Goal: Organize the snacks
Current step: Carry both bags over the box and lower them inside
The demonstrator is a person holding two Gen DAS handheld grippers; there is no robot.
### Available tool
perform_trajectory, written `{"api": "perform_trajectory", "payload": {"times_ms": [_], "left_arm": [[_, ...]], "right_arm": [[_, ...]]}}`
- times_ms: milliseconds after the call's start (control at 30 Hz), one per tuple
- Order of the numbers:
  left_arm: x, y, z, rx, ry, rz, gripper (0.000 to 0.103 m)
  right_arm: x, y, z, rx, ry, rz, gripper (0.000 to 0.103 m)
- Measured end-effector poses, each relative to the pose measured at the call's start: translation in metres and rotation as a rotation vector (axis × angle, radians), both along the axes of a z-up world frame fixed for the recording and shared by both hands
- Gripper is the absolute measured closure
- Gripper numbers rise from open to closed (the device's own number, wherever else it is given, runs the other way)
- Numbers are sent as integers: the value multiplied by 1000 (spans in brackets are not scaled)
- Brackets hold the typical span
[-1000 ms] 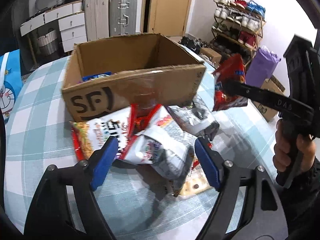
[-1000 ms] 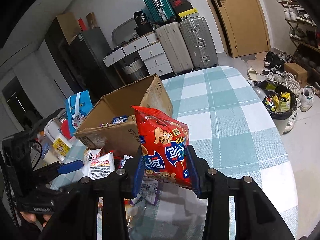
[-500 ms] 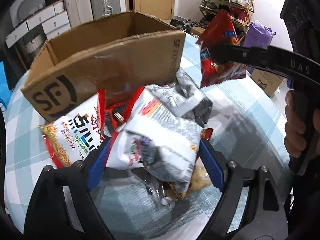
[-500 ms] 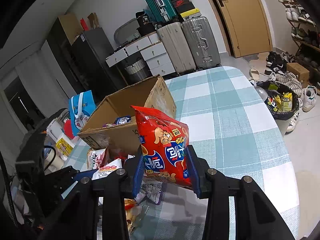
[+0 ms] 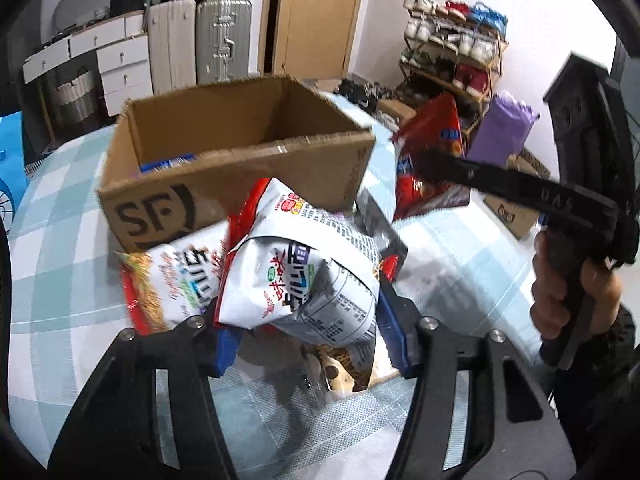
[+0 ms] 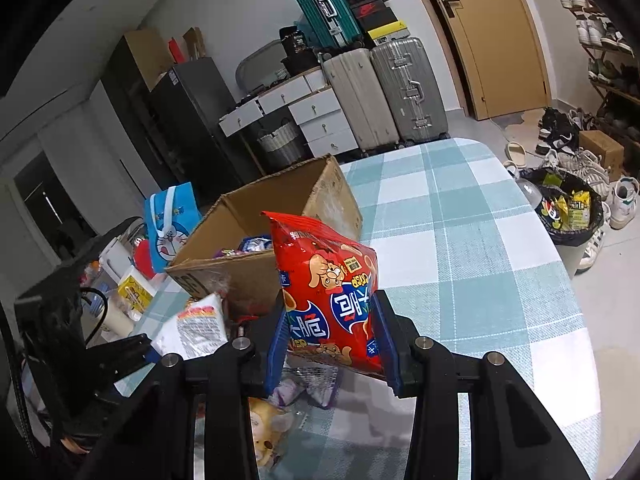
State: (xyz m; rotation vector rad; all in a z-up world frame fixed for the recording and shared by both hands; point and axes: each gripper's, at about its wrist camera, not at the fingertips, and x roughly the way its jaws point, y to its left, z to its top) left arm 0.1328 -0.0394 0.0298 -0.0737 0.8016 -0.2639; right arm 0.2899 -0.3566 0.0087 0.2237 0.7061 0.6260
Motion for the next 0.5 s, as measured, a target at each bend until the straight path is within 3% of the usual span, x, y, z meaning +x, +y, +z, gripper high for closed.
{"api": "perform_trajectory", "payload": {"times_ms": [167, 500], "left_arm": [[-15, 36, 32, -26, -58, 38, 48], [-1, 105, 84, -34, -134, 114, 48]], "right_arm": [[-7, 3, 7, 33, -41, 21, 63], [-13, 28, 26, 78, -97, 63, 63]]}}
